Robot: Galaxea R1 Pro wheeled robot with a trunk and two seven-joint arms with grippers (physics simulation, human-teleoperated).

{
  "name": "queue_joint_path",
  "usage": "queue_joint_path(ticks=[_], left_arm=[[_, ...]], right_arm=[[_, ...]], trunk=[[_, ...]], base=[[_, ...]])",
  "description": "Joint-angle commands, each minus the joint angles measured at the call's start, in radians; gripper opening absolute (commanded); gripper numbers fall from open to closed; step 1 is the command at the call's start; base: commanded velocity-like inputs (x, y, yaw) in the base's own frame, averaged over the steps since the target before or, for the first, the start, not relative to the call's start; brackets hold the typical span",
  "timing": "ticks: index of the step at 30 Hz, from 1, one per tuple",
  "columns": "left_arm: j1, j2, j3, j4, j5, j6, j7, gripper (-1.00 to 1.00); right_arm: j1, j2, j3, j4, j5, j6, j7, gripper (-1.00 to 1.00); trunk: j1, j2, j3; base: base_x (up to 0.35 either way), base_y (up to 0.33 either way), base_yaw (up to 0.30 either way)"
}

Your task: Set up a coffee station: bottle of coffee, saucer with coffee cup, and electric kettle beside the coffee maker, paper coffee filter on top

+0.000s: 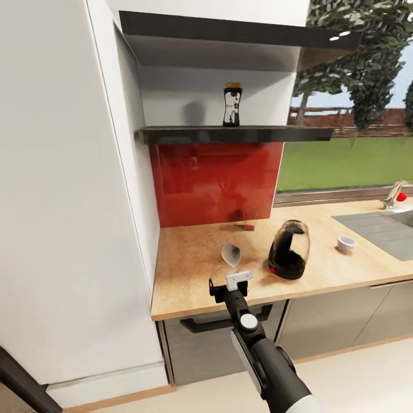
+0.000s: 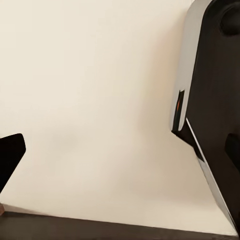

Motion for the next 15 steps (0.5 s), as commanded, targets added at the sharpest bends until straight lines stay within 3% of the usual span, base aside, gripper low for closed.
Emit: queue_joint_path(ticks=[1,8,11,13,15], left_arm=[[0.002,0.001,0.007,0.002,-0.006,-0.006,0.002,1.0],[0.023,0.003,0.008,0.002,-0.007,-0.006,0.003,1.0],[0.031,0.002,0.007,0.001,-0.007,-0.007,0.003,1.0],[0.033,0.0,0.006,0.001,-0.008,-0.007,0.003,1.0],[0.033,0.0,0.006,0.001,-0.009,-0.007,0.002,1.0]], right_arm=[[-0.001,0.0,0.002,0.015,0.008,0.008,-0.006,1.0],[-0.001,0.0,-0.001,0.044,0.01,0.007,-0.007,1.0],[-0.001,0.0,-0.009,0.045,0.01,0.007,-0.007,1.0],[-0.001,0.0,-0.052,0.046,0.009,0.007,-0.007,1.0],[-0.001,0.0,-0.137,0.046,0.008,0.007,-0.006,1.0]], trunk=[[0.001,-0.002,-0.003],[0.001,-0.002,-0.012],[0.001,-0.002,-0.015],[0.001,-0.002,-0.016],[0.001,-0.002,-0.017]], base=[[0.161,0.0,0.161],[0.273,0.0,0.164],[0.092,0.0,0.151],[0.026,0.0,0.067],[0.01,0.0,0.025]])
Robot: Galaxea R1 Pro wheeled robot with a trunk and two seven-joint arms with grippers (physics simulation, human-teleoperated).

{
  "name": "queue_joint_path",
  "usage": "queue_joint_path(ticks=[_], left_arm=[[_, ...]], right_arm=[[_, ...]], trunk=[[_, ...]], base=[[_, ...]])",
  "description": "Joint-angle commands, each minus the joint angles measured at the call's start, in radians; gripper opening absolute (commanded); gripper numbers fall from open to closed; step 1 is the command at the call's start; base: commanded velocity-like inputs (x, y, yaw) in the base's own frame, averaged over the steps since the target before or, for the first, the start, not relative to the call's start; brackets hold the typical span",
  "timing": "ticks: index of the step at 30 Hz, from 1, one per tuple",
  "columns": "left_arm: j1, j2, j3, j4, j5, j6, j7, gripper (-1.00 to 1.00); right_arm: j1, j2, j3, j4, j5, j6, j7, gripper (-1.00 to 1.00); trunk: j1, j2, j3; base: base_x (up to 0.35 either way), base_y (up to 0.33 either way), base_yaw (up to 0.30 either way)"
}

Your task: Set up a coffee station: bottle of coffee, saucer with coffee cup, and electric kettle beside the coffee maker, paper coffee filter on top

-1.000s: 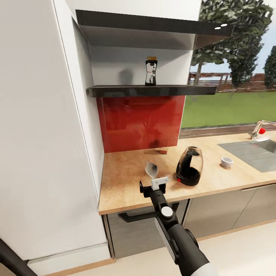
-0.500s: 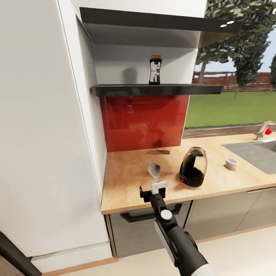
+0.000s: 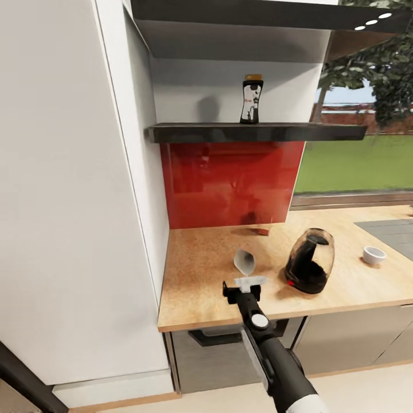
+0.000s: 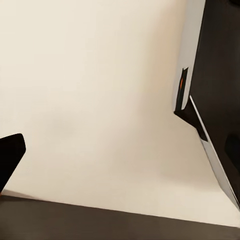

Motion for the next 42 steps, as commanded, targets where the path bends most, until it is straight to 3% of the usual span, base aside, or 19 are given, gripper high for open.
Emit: queue_joint_path(ticks=[1,3,8,28,36,42], left_arm=[[-0.001,0.0,0.006,0.002,-0.007,-0.006,0.002,1.0],[-0.001,-0.001,0.006,0.003,-0.007,-0.006,0.002,1.0],[-0.001,0.0,0.005,0.004,-0.007,-0.005,0.002,1.0],[0.003,-0.001,0.006,0.004,-0.007,-0.003,0.004,1.0],[0.034,-0.001,0.007,0.004,-0.006,0.0,0.004,1.0],[0.042,0.0,0.007,0.004,-0.005,0.001,0.004,1.0]], right_arm=[[-0.001,0.0,-0.042,0.001,0.008,0.009,-0.006,1.0],[-0.001,0.0,-0.069,0.008,0.009,0.009,-0.006,1.0],[-0.001,0.0,-0.089,0.017,0.01,0.01,-0.008,1.0],[-0.001,0.0,-0.089,0.023,0.012,0.01,-0.009,1.0],[-0.001,0.0,-0.087,0.112,0.012,0.003,-0.008,1.0],[-0.001,0.0,-0.087,0.122,0.012,0.002,-0.008,1.0]], trunk=[[0.001,-0.002,-0.002],[0.001,-0.002,-0.002],[0.001,-0.002,-0.002],[0.001,-0.002,-0.002],[0.001,-0.002,-0.002],[0.001,-0.002,-0.002]], base=[[0.003,0.0,0.009],[0.002,0.0,0.005],[0.102,0.0,0.001],[0.101,0.052,0.0],[0.029,0.005,0.0],[0.235,0.0,0.0]])
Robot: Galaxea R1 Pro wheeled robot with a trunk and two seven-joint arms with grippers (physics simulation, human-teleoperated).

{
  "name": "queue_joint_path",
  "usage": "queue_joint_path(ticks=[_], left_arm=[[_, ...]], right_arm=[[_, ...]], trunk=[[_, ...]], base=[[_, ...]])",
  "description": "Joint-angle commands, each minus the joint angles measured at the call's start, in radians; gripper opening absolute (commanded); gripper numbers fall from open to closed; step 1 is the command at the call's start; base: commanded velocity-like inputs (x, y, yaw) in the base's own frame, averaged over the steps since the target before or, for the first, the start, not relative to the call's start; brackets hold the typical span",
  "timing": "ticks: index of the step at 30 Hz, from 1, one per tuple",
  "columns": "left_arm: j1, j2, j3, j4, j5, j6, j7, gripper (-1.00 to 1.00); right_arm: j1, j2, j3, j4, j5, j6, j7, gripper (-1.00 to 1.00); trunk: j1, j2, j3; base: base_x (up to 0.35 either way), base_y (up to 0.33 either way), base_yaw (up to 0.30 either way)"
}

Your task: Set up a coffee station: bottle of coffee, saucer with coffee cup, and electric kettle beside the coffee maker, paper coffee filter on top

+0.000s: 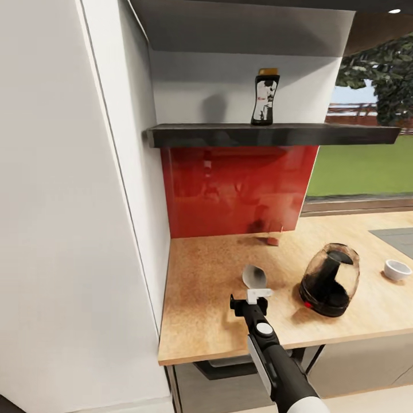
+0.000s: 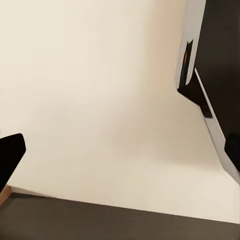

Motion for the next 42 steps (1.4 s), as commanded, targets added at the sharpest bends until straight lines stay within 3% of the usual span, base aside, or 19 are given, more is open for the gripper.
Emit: queue_joint_path(ticks=[1,37,42], left_arm=[[0.0,0.0,0.007,0.002,-0.006,-0.006,0.003,1.0],[0.005,-0.002,0.007,0.002,-0.006,-0.006,0.011,1.0],[0.006,-0.004,0.007,0.002,-0.006,-0.006,0.011,1.0]], right_arm=[[-0.001,0.0,0.001,-0.002,0.008,0.008,-0.005,1.0],[0.0,0.0,-0.008,0.0,0.008,0.01,-0.008,1.0],[0.0,0.0,-0.009,-0.003,0.008,0.011,-0.041,1.0]], trunk=[[0.001,-0.002,-0.002],[0.001,-0.002,-0.002],[0.001,-0.002,-0.002]], base=[[0.079,0.0,0.0],[0.092,0.008,0.0],[0.012,0.0,0.0]])
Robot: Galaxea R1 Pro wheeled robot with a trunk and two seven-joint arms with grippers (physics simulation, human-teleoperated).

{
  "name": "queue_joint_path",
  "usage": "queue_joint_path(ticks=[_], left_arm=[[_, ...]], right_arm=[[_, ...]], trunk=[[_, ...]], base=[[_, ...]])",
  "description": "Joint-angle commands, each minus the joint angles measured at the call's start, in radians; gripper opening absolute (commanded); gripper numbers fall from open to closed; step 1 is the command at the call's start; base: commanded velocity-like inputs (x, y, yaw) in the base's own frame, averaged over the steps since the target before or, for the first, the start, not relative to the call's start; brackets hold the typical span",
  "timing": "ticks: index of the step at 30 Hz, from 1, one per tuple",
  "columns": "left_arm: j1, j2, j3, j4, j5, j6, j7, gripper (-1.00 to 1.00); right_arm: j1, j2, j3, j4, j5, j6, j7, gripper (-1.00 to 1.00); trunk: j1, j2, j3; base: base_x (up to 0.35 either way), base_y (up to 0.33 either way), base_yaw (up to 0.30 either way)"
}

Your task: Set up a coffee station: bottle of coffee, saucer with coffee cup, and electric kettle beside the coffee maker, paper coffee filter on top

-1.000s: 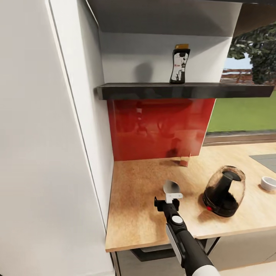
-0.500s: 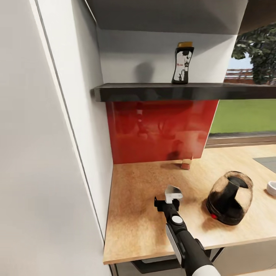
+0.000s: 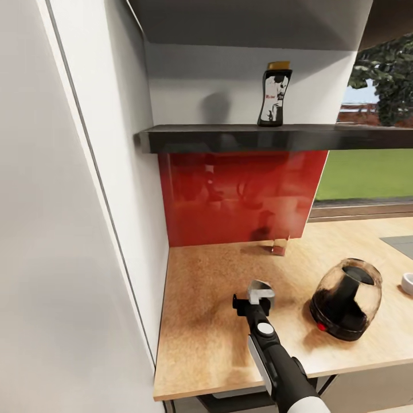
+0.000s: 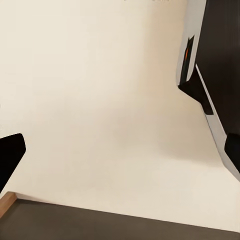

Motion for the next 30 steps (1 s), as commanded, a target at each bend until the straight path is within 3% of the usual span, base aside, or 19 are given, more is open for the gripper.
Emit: queue_joint_path(ticks=[1,6,20,30], left_arm=[[-0.001,0.0,0.007,0.002,-0.006,-0.006,0.002,1.0],[-0.001,0.0,0.007,0.002,-0.006,-0.006,0.002,1.0],[0.001,-0.001,0.006,0.002,-0.006,-0.007,0.003,1.0],[0.002,-0.002,0.005,0.002,-0.006,-0.008,0.004,1.0]], right_arm=[[-0.001,0.0,0.002,-0.002,0.008,0.009,-0.022,1.0],[-0.001,0.0,0.004,-0.001,0.008,0.008,-0.066,1.0],[-0.001,-0.005,0.005,0.03,0.006,0.008,-0.071,1.0],[-0.001,-0.004,0.005,-0.012,0.005,0.011,-0.071,1.0]], trunk=[[0.001,-0.002,-0.002],[0.001,-0.002,-0.002],[0.001,-0.002,-0.002],[0.001,-0.002,-0.002]], base=[[0.086,0.0,0.0],[0.118,0.0,0.0],[0.009,0.0,0.0],[0.0,0.0,0.0]])
